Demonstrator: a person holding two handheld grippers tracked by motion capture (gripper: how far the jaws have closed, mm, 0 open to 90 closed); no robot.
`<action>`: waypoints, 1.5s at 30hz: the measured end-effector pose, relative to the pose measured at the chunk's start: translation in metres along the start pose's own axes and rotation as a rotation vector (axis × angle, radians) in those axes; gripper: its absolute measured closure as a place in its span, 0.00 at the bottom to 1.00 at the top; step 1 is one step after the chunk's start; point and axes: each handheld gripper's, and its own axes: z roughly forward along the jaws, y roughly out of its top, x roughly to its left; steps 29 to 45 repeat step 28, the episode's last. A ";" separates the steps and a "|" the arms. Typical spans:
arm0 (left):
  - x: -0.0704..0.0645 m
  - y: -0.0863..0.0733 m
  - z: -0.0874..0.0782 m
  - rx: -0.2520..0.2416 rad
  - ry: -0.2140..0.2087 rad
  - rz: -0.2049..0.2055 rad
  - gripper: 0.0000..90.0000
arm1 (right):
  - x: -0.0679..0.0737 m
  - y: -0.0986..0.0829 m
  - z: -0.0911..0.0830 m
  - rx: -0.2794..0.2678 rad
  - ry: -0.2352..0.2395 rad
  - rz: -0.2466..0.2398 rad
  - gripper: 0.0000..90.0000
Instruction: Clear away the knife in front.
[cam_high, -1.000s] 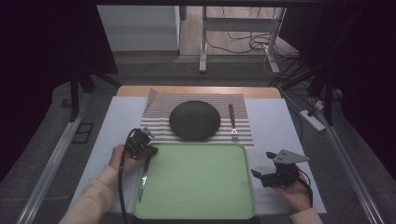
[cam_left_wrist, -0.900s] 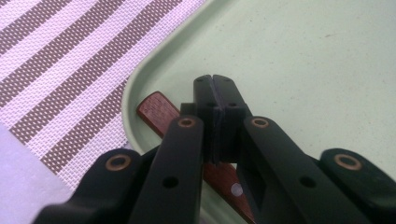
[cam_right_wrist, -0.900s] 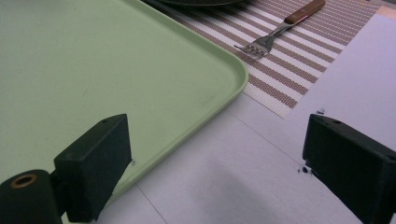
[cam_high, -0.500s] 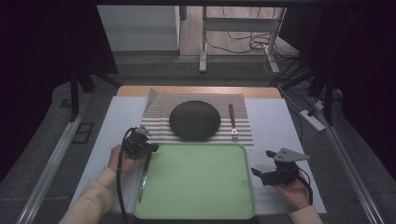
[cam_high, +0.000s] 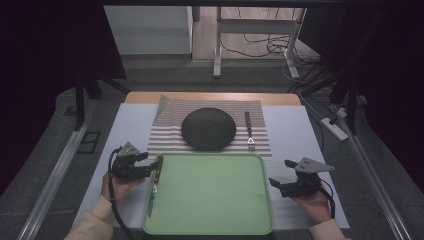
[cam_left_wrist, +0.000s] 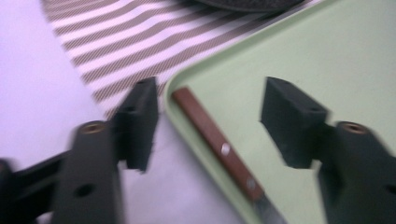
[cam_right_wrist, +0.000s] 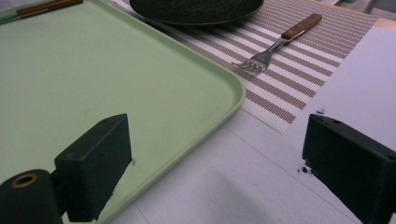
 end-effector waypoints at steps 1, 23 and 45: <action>0.000 -0.004 -0.004 -0.007 0.000 -0.008 0.37 | -0.001 0.000 0.001 -0.004 0.006 0.000 0.09; -0.006 -0.022 -0.027 -0.026 0.003 -0.021 0.30 | -0.001 0.001 0.001 -0.021 0.016 -0.006 0.09; -0.006 -0.022 -0.027 -0.027 0.002 -0.022 0.29 | 0.000 0.001 0.001 -0.021 0.016 -0.007 0.09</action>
